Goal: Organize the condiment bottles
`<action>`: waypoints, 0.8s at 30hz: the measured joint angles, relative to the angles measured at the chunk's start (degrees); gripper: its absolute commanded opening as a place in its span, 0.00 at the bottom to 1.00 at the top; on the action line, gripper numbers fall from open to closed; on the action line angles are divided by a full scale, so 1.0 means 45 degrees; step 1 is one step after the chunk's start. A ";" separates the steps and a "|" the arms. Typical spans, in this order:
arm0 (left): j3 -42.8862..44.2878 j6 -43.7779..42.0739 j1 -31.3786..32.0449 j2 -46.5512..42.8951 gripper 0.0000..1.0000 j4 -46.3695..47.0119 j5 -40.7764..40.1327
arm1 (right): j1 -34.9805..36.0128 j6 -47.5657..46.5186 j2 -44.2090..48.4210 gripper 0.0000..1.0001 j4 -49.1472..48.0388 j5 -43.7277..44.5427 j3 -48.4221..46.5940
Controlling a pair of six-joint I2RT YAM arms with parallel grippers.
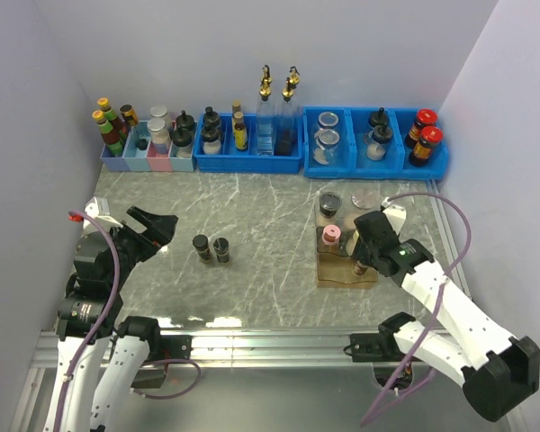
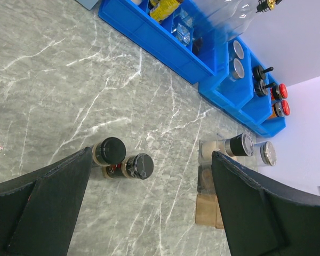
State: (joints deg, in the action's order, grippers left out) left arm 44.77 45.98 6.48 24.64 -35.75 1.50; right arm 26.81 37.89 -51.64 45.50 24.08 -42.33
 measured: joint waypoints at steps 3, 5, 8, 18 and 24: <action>0.0000 0.0000 0.0000 0.0000 0.99 0.0000 0.0000 | -0.0160 0.0126 -0.0393 0.00 -0.0194 -0.0112 0.0442; 0.0000 0.0000 0.0000 0.0010 0.99 0.0000 0.0005 | -0.0228 0.0209 -0.0520 0.06 -0.0204 -0.0126 0.0568; 0.0000 0.0000 0.0000 0.0087 0.99 0.0005 0.0024 | -0.0374 0.0340 -0.0559 0.38 -0.0345 -0.0117 0.0578; 0.0000 0.0010 0.0000 0.0214 0.99 0.0151 0.0044 | -0.0491 0.0461 -0.0131 0.89 -0.0559 -0.0034 0.0544; 0.0000 0.0005 0.0000 0.0214 0.99 0.0175 0.0039 | -0.0403 -0.0117 0.0559 0.90 -0.0568 -0.0704 -0.0068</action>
State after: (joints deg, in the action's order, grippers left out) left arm 44.77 46.00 6.48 25.61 -34.96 1.67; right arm 24.99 37.36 -49.12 42.94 20.91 -42.63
